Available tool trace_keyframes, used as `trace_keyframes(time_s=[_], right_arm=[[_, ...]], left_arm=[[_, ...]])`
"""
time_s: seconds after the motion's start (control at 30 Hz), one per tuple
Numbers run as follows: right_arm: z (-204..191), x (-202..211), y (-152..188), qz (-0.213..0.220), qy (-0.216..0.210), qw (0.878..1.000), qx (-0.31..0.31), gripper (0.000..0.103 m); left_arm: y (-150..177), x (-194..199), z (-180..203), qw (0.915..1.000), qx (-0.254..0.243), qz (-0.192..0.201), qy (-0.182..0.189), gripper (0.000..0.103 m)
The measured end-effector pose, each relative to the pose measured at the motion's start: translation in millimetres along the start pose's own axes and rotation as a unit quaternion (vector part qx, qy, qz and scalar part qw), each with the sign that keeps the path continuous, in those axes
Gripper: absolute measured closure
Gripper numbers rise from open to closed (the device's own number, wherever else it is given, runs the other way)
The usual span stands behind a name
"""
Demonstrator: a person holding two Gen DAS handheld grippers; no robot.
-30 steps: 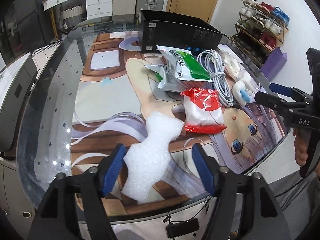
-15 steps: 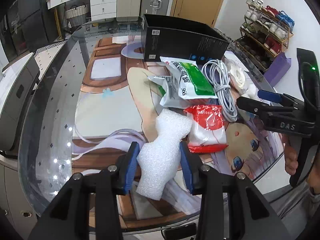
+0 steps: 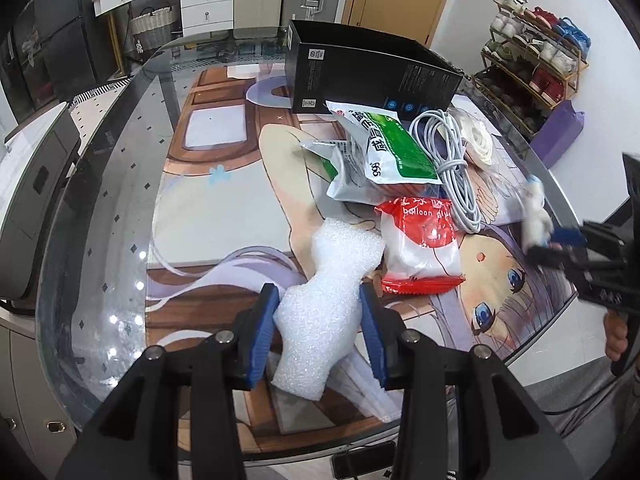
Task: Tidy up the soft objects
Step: 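Grasp the white plush toy with the right gripper while the left gripper holds the foam block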
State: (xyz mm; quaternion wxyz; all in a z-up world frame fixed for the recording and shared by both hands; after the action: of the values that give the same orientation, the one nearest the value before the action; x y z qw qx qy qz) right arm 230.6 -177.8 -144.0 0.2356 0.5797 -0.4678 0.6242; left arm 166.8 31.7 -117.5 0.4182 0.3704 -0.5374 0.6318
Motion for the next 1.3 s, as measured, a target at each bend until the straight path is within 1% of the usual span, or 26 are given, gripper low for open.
trace_keyframes(time_s=[0.03, 0.07, 0.1, 0.17, 0.2, 0.3, 0.4, 0.47, 0.53, 0.57, 0.6, 0.67, 0.7, 0.8, 0.87, 0.93, 1.0, 1.07, 1.13, 1.23, 1.27, 1.3], right_arm=[[6.3, 3.0, 4.1, 0.002, -0.009, 1.000, -0.019, 0.049], [11.1, 5.9, 5.6, 0.007, -0.017, 0.999, -0.033, 0.043], [14.1, 9.1, 6.7, 0.012, -0.022, 0.999, -0.043, 0.033], [19.5, 15.1, 4.2, 0.026, -0.025, 0.998, -0.058, 0.025], [21.8, 16.8, 1.7, 0.033, -0.022, 0.997, -0.065, 0.024], [25.7, 14.5, -8.0, 0.035, -0.017, 0.996, -0.078, 0.024], [23.6, 7.9, -19.5, 0.033, 0.003, 0.997, -0.076, 0.024], [18.2, 8.3, -26.0, 0.047, 0.008, 0.996, -0.070, 0.024], [5.4, 6.0, -29.7, 0.048, -0.002, 0.998, -0.044, 0.026], [0.2, 4.9, -31.1, 0.046, -0.009, 0.998, -0.034, 0.031], [-6.8, 5.0, -31.7, 0.046, -0.029, 0.998, -0.024, 0.034], [-14.1, 7.6, -32.1, 0.050, -0.053, 0.997, -0.017, 0.034], [-16.4, 9.3, -32.0, 0.053, -0.052, 0.997, -0.013, 0.034], [-17.8, 10.2, -29.8, 0.053, -0.031, 0.998, -0.003, 0.034], [-14.8, 7.8, -26.4, 0.047, -0.028, 0.998, -0.008, 0.034], [-9.7, 0.6, -25.6, 0.037, -0.025, 0.999, -0.021, 0.034], [-4.3, -6.3, -27.1, 0.030, -0.009, 0.999, -0.029, 0.034], [-5.7, -3.2, -23.5, 0.035, 0.003, 0.999, -0.024, 0.034], [-8.1, -4.4, -26.9, 0.038, 0.011, 0.999, -0.012, 0.034], [-10.4, -10.9, -32.1, 0.033, 0.026, 0.999, -0.001, 0.034], [-11.2, -12.6, -32.7, 0.031, 0.032, 0.999, 0.002, 0.036], [-11.6, -13.5, -33.0, 0.030, 0.038, 0.999, 0.005, 0.040]], left_arm=[[-0.1, -0.1, 0.2, 1.0000, -0.001, 0.000, -0.001, 0.063], [0.0, -0.2, 0.4, 1.0000, -0.001, 0.000, -0.002, 0.063], [-0.3, -0.3, 0.8, 1.0000, 0.000, 0.000, -0.003, 0.063], [-1.0, -0.4, 0.9, 1.0000, 0.003, 0.000, -0.002, 0.063], [-1.1, -0.5, 0.9, 1.0000, 0.003, -0.001, -0.001, 0.063], [-1.0, -0.7, 0.9, 1.0000, 0.002, -0.001, 0.000, 0.063], [-0.1, -1.1, 1.9, 1.0000, -0.001, 0.000, -0.002, 0.061], [0.5, -1.1, 3.6, 1.0000, -0.006, 0.000, 0.000, 0.054], [1.1, -0.5, 4.1, 1.0000, -0.004, 0.000, 0.006, 0.049], [1.5, -0.1, 4.2, 0.9999, -0.004, 0.000, 0.010, 0.047], [1.7, 0.1, 4.6, 0.9999, -0.005, -0.001, 0.011, 0.046], [2.4, 0.8, 5.1, 0.9998, -0.007, -0.004, 0.016, 0.043], [3.0, 1.1, 5.2, 0.9998, -0.008, -0.006, 0.019, 0.043], [6.9, 2.8, 6.7, 0.9996, -0.012, -0.009, 0.025, 0.043], [10.6, 4.8, 7.8, 0.9994, -0.014, -0.012, 0.028, 0.043], [13.3, 6.1, 10.5, 0.9990, -0.016, -0.017, 0.037, 0.043], [14.8, 6.5, 14.9, 0.9984, -0.021, -0.021, 0.048, 0.043], [15.2, 6.9, 18.1, 0.9977, -0.026, -0.023, 0.058, 0.043], [14.0, 6.4, 17.9, 0.9980, -0.025, -0.022, 0.054, 0.043], [7.2, 3.6, 14.7, 0.9992, -0.023, -0.015, 0.029, 0.043], [4.4, 1.8, 14.8, 0.9994, -0.024, -0.014, 0.022, 0.043], [2.6, 0.3, 15.4, 0.9993, -0.028, -0.013, 0.019, 0.043]])
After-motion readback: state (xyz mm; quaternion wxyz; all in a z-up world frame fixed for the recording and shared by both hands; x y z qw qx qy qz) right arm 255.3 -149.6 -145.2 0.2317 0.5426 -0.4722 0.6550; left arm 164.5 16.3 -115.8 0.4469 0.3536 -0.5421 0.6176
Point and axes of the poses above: each gripper's, at about its wrist camera, not at the fingertips, and x roughly against the way its jaws point, z to its right, y to its underside, the point moved 4 cm from there along -x, roughly the way its jaws point, and after that the axes turned 9 degrees about -z, right-handed, at the moved point
